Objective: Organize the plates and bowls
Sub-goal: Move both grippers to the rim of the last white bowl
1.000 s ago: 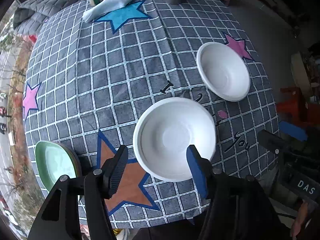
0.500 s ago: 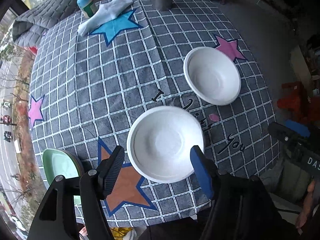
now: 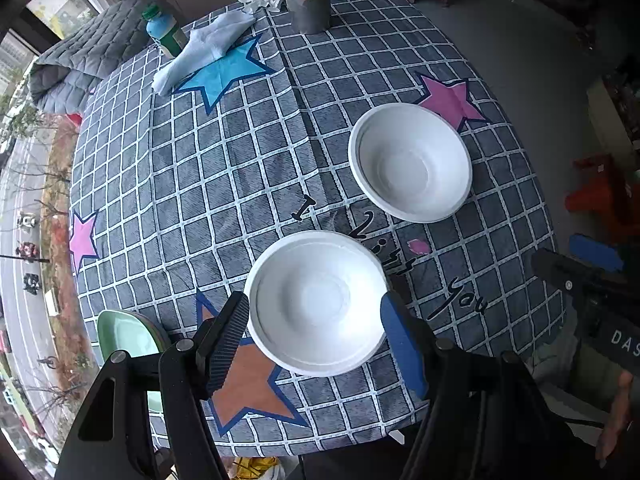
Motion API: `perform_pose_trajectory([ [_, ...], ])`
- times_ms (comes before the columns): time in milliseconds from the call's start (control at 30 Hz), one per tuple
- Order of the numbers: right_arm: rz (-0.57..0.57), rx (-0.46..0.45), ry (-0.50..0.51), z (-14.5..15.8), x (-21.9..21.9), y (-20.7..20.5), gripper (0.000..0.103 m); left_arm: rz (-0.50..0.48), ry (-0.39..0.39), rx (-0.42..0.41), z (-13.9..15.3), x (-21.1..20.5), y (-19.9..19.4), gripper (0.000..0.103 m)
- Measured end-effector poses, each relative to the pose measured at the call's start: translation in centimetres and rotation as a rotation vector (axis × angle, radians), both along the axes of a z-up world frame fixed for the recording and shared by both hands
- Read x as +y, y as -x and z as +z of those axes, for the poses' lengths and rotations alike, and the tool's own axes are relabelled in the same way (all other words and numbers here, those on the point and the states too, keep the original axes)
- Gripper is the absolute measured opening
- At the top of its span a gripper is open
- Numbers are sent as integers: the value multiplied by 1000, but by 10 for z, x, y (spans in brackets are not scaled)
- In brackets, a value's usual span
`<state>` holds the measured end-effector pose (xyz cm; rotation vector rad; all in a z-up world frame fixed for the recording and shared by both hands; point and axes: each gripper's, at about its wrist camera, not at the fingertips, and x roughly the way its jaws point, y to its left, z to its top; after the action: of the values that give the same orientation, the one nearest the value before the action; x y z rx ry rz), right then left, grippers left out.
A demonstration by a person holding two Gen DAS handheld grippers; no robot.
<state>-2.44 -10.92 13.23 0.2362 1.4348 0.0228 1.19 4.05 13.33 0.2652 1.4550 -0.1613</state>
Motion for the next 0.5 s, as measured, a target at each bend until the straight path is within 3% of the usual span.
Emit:
perform_pose_trajectory([
  [500,88,-16,13,-3,0,-8,66,57,-28,13,-4,-8,1,73],
])
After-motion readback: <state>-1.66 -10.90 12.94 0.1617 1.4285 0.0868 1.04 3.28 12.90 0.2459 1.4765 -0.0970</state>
